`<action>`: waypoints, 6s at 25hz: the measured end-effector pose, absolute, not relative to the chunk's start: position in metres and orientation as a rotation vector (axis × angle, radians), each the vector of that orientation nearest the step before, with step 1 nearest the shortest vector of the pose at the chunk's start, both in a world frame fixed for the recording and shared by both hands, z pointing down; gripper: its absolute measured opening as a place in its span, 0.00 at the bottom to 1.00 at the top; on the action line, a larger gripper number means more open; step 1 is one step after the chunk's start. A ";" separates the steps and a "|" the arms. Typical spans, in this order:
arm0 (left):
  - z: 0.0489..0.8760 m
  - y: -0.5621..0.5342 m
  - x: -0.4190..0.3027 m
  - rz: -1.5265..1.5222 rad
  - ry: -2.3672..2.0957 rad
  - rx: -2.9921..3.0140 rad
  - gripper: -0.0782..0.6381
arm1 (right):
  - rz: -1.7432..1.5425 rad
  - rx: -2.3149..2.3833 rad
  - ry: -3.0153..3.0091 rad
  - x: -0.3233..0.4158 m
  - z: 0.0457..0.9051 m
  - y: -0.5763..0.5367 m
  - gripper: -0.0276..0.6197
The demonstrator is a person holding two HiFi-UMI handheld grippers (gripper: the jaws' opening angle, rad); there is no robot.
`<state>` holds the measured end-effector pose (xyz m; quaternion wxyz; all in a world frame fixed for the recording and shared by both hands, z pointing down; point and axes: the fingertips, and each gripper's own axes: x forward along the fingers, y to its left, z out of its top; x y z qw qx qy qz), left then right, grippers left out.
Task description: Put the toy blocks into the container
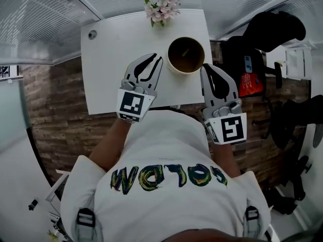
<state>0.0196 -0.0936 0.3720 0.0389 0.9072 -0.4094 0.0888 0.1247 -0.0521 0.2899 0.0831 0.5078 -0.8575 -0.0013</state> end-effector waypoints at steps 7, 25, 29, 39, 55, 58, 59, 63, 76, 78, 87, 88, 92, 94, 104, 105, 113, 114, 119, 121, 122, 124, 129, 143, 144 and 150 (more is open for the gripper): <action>0.341 -0.083 -0.030 0.179 -1.417 2.718 0.20 | -0.033 1.383 -2.652 0.081 0.285 -0.061 0.05; 0.389 -0.085 -0.063 0.301 -1.358 2.662 0.26 | -0.065 1.305 -2.685 0.044 0.283 -0.061 0.05; 0.425 -0.090 -0.055 0.378 -1.265 2.639 0.29 | -0.071 1.321 -2.672 0.047 0.282 -0.060 0.05; 0.519 -0.099 -0.049 0.659 -1.142 2.589 0.33 | -0.068 1.341 -2.655 0.050 0.284 -0.057 0.05; 0.645 -0.123 -0.043 1.041 -0.949 2.508 0.39 | -0.025 1.379 -2.609 0.057 0.295 -0.066 0.05; 0.663 -0.127 -0.042 1.085 -0.918 2.482 0.39 | -0.014 1.388 -2.597 0.059 0.299 -0.070 0.05; 0.668 -0.129 -0.041 1.099 -0.907 2.476 0.39 | -0.010 1.393 -2.592 0.060 0.300 -0.071 0.05; 0.686 -0.132 -0.038 1.158 -0.859 2.451 0.40 | 0.008 1.413 -2.574 0.066 0.303 -0.073 0.05; 0.732 -0.134 -0.032 1.337 -0.728 2.345 0.42 | 0.049 1.460 -2.536 0.080 0.312 -0.081 0.05; 0.737 -0.133 -0.031 1.355 -0.715 2.331 0.42 | 0.054 1.462 -2.532 0.082 0.314 -0.082 0.05; 0.740 -0.142 -0.031 1.322 -0.768 2.308 0.33 | 0.055 1.467 -2.525 0.084 0.315 -0.082 0.05; 0.738 -0.143 -0.032 1.317 -0.776 2.309 0.33 | 0.053 1.467 -2.525 0.085 0.314 -0.082 0.05; 0.726 -0.147 -0.037 1.277 -0.844 2.322 0.33 | 0.038 1.465 -2.530 0.085 0.312 -0.079 0.05; 0.713 -0.147 -0.038 1.210 -0.872 2.314 0.33 | 0.032 1.464 -2.534 0.085 0.310 -0.078 0.05; 0.631 -0.145 -0.048 0.948 -1.051 2.355 0.33 | -0.005 1.448 -2.558 0.080 0.302 -0.068 0.05; 0.622 -0.144 -0.049 0.924 -1.072 2.366 0.33 | -0.008 1.446 -2.561 0.079 0.301 -0.067 0.05; 0.533 -0.134 -0.059 0.738 -1.225 2.438 0.33 | -0.025 1.427 -2.579 0.073 0.296 -0.059 0.05; 0.521 -0.132 -0.061 0.701 -1.244 2.442 0.33 | -0.028 1.423 -2.582 0.072 0.296 -0.058 0.05; 0.463 -0.123 -0.068 0.514 -1.312 2.481 0.33 | -0.042 1.408 -2.595 0.068 0.294 -0.054 0.05; 0.440 -0.120 -0.070 0.452 -1.341 2.500 0.33 | -0.045 1.401 -2.599 0.066 0.293 -0.054 0.05; 0.429 -0.118 -0.072 0.422 -1.361 2.510 0.33 | -0.045 1.398 -2.601 0.065 0.293 -0.053 0.05; 0.404 -0.114 -0.077 0.361 -1.410 2.525 0.33 | -0.044 1.393 -2.604 0.063 0.294 -0.053 0.05; 0.350 -0.099 -0.085 0.215 -1.531 2.562 0.33 | -0.040 1.387 -2.606 0.064 0.295 -0.055 0.05; 0.311 -0.085 -0.067 0.064 -1.489 2.624 0.33 | -0.038 1.410 -2.578 0.072 0.296 -0.054 0.05; 0.311 -0.085 -0.063 0.060 -1.473 2.633 0.33 | -0.037 1.420 -2.570 0.075 0.295 -0.054 0.05; 0.312 -0.086 -0.027 0.050 -1.342 2.686 0.33 | -0.017 1.501 -2.514 0.100 0.298 -0.051 0.05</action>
